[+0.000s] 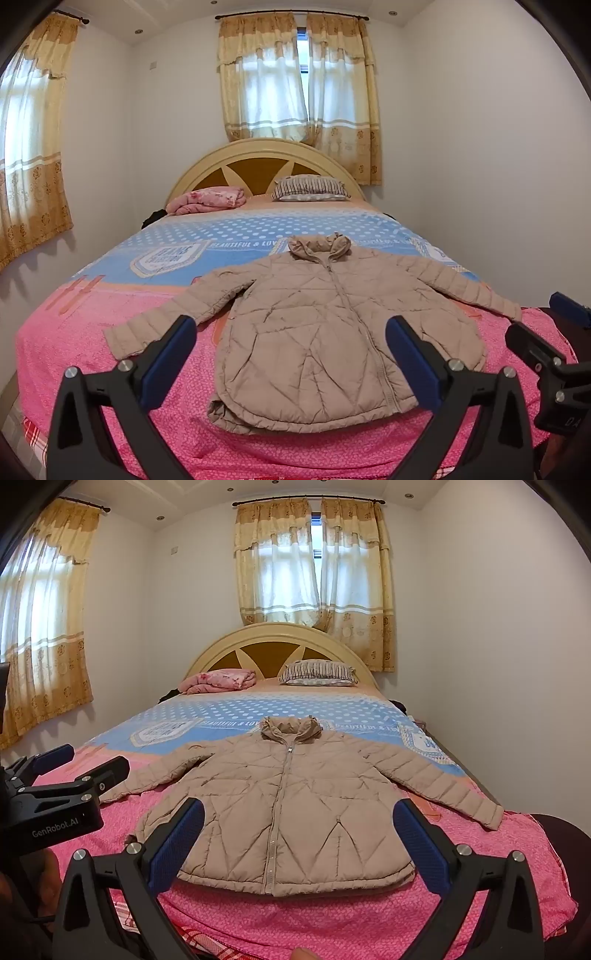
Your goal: Fold large clothes
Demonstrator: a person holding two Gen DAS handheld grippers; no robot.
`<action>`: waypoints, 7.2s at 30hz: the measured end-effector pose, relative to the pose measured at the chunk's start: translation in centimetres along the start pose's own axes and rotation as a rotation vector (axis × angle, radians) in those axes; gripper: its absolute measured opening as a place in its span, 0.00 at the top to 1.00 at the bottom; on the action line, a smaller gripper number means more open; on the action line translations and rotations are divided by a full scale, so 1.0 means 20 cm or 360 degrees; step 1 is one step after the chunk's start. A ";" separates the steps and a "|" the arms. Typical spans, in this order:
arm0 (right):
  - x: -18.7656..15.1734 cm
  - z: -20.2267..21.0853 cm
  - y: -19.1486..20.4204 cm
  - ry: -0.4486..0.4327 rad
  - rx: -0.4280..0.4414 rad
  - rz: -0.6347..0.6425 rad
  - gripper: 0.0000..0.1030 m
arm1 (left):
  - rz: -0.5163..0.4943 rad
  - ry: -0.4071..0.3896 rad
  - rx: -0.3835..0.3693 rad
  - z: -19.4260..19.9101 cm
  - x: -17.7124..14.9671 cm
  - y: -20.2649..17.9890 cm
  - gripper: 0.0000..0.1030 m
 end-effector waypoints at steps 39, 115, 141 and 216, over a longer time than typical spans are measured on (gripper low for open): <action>-0.02 0.00 0.01 0.0015 0.0013 -0.0014 0.01 | 0.0022 0.0004 0.0018 -0.01 -0.01 0.01 0.00; -0.44 -0.87 -1.06 0.0573 -0.0346 -0.0607 0.14 | -0.0153 0.0172 0.0043 -0.83 -0.17 -0.10 0.00; -0.55 -1.37 -2.18 0.0886 -0.0710 -0.1003 0.80 | -0.0082 0.0360 0.0106 -1.31 -0.18 -0.01 0.00; -0.08 -2.19 0.57 0.0658 0.0391 0.0509 0.90 | -0.0034 0.0335 0.0388 -1.35 -0.07 0.57 0.00</action>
Point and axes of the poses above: each gripper's, at about its wrist camera, not at the fingertips, and z roughly against the way its jaws point, y to its left, x to its top, the point moved 1 cm from there along -z, roughly the way its jaws point, and after that the axes turned 4 degrees about -y, right-handed, at the moved point
